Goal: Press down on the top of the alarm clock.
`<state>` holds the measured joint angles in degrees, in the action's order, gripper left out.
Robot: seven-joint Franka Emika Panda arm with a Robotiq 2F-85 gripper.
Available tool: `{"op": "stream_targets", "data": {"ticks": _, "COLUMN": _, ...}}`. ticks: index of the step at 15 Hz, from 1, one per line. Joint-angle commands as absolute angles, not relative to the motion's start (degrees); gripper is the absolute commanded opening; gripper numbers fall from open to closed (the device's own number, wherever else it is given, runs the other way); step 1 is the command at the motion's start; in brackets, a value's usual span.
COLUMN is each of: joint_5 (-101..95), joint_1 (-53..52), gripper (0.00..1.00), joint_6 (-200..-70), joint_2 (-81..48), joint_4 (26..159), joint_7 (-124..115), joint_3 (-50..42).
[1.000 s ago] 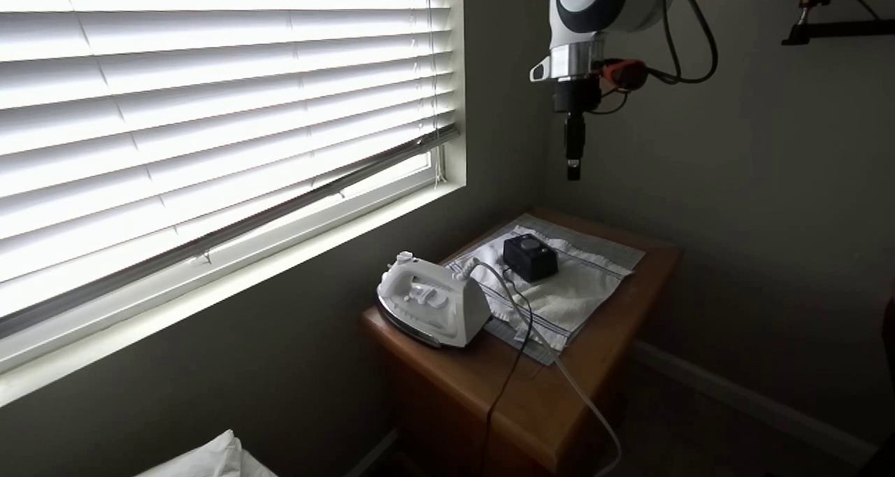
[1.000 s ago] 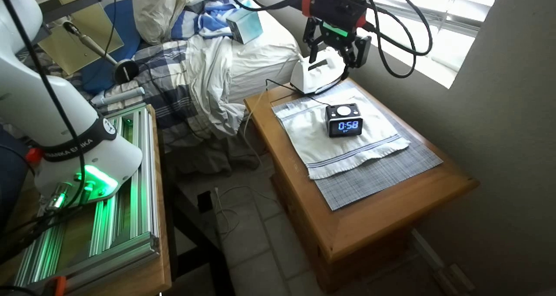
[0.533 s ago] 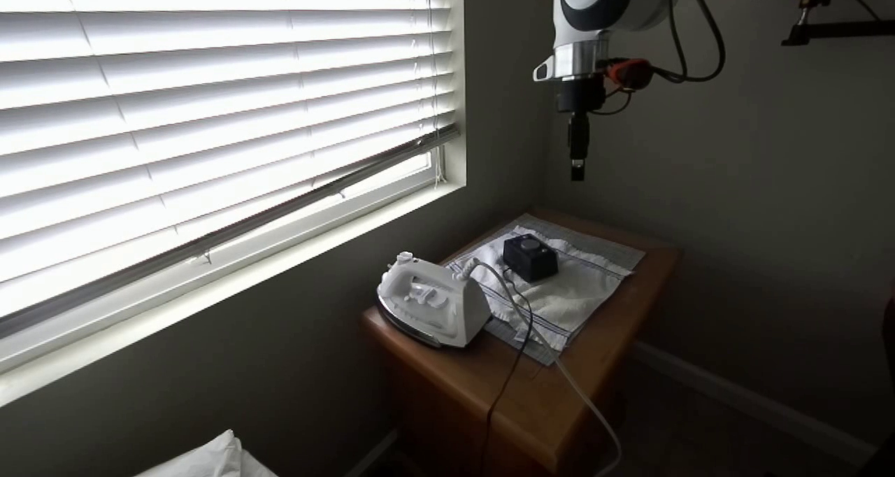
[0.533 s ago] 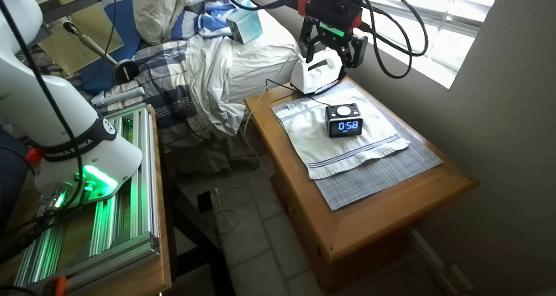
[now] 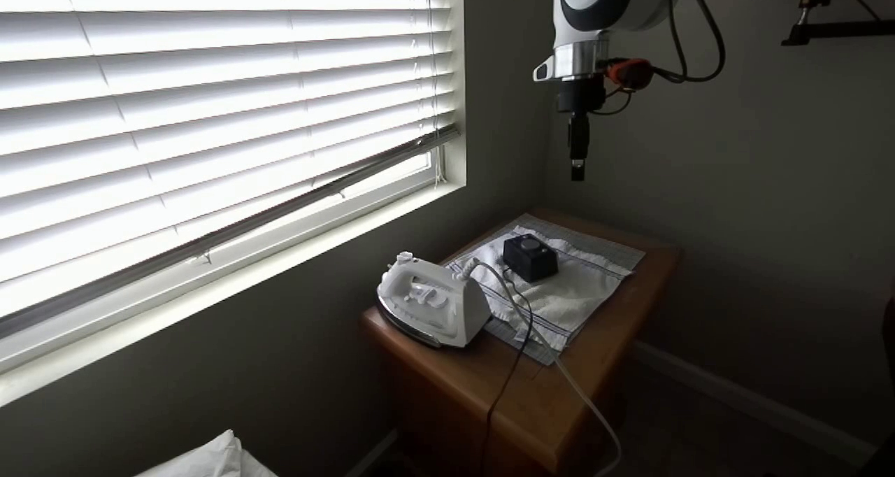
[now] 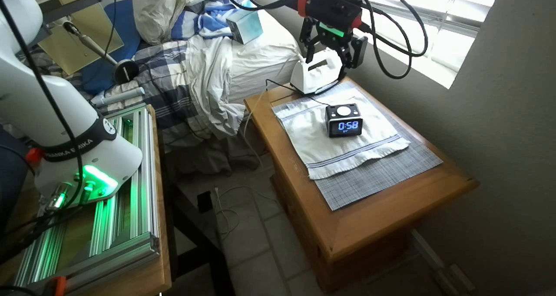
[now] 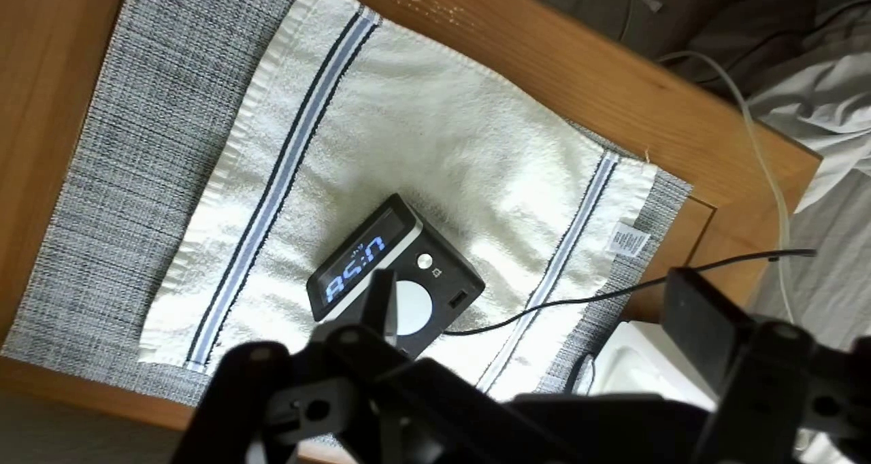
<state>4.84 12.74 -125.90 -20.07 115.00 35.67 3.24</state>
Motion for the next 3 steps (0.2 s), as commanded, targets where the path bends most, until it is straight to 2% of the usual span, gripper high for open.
{"op": "stream_targets", "data": {"ticks": 1, "joint_5": 5.2, "joint_1": 11.8, "gripper": 1.00, "joint_6": -125.8, "joint_2": -20.1, "joint_4": 114.9, "joint_7": 35.9, "joint_3": 2.2}}
{"op": "stream_targets", "data": {"ticks": 3, "joint_5": 5.2, "joint_1": 11.8, "gripper": 1.00, "joint_6": -125.8, "joint_2": -20.1, "joint_4": 114.9, "joint_7": 35.9, "joint_3": 2.2}}
